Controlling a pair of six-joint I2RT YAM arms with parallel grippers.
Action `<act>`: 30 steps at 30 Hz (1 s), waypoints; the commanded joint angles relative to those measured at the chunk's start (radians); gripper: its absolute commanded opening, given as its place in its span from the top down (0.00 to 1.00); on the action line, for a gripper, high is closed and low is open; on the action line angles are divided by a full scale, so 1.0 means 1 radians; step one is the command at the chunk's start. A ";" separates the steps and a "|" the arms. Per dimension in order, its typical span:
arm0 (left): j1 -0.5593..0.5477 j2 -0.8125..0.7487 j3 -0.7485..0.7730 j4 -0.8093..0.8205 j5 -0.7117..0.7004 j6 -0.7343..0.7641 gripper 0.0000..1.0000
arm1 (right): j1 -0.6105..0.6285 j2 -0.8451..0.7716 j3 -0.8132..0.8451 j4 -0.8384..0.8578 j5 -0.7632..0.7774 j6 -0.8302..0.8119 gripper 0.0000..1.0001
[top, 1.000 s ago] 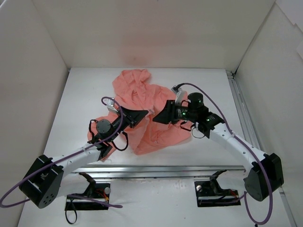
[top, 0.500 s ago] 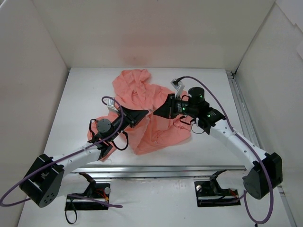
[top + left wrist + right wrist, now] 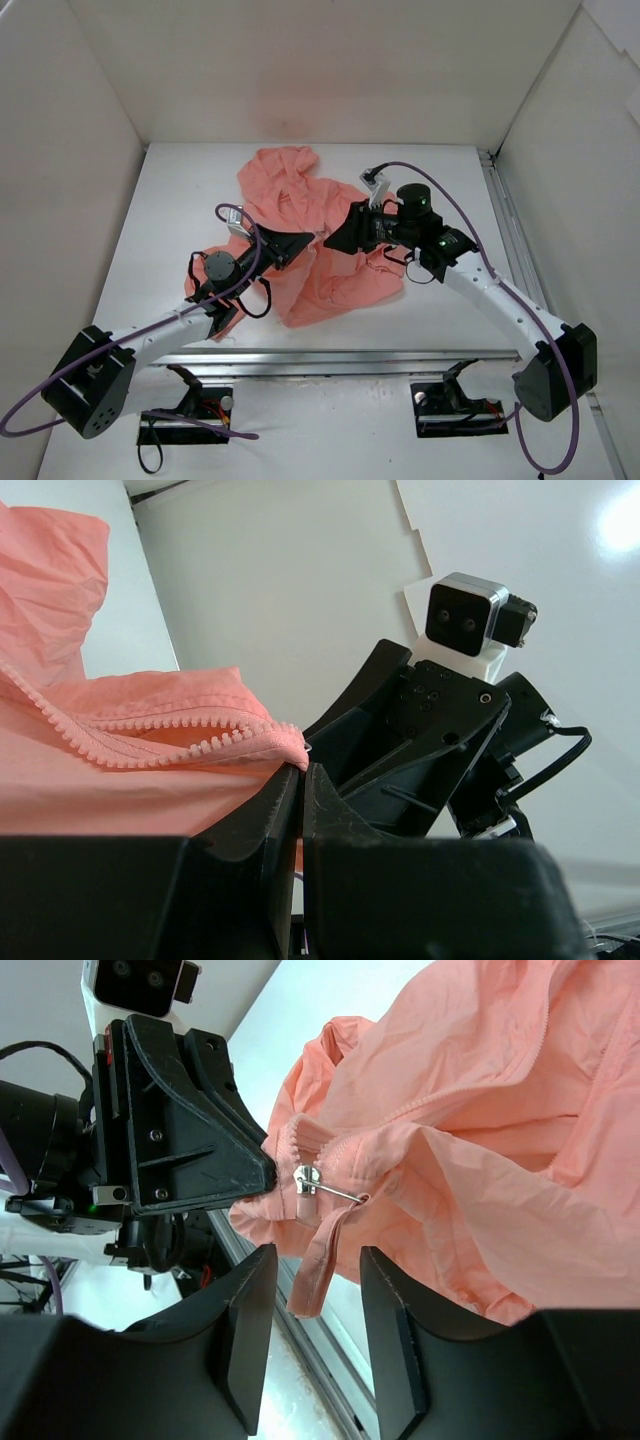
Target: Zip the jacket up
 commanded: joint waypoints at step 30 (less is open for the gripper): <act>0.011 -0.016 0.095 -0.010 0.147 0.032 1.00 | 0.022 0.018 0.151 0.013 -0.004 -0.043 1.00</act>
